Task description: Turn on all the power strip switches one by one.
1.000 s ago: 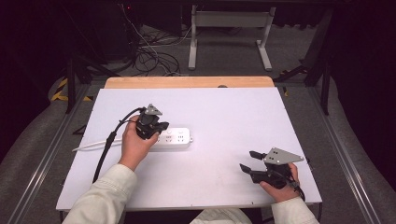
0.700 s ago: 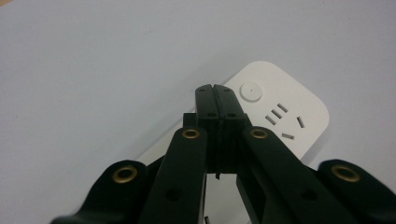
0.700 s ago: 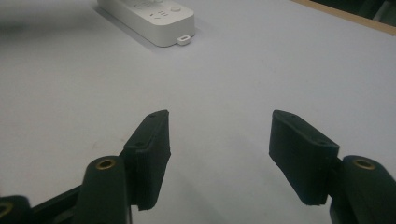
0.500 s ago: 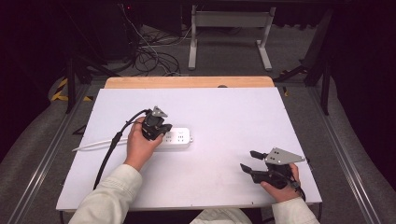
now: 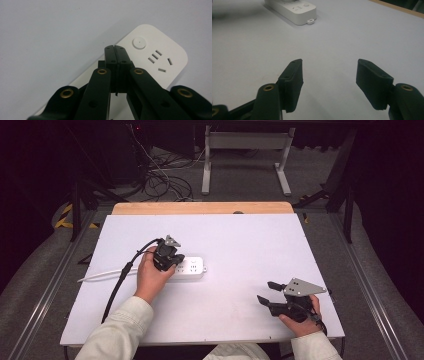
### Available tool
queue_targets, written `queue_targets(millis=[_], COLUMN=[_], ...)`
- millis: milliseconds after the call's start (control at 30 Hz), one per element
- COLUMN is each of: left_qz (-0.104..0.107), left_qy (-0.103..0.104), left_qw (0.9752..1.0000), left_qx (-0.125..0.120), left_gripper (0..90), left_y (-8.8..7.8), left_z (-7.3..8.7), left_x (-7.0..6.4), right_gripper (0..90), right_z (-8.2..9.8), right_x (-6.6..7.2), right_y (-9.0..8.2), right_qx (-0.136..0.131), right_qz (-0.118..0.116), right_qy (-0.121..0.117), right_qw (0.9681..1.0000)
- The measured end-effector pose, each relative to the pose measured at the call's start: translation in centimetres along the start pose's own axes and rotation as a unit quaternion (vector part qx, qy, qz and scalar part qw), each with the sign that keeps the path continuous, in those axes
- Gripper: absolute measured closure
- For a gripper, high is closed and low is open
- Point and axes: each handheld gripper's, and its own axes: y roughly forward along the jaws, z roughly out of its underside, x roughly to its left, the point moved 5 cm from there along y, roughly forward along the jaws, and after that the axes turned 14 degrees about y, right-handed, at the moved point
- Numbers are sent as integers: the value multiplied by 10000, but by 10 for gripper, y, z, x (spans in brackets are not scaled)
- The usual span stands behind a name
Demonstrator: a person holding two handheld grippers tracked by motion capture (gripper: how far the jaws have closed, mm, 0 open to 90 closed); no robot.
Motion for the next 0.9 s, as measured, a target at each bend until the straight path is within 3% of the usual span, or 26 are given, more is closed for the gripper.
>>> queue_targets(millis=[700, 900], left_qz=[-85, -61], left_qy=[70, 3], left_qw=[9999, 10000], left_qx=[3, -3], left_gripper=[900, 900], left_y=[2, 2], left_z=[2, 2], left_x=[-2, -2], right_gripper=[388, 388], right_z=[0, 1], right_x=[1, 1], right_y=[0, 0], right_qx=[13, 14], right_qz=[-7, -6], right_qy=[-14, -17], right_qw=[10000, 10000])
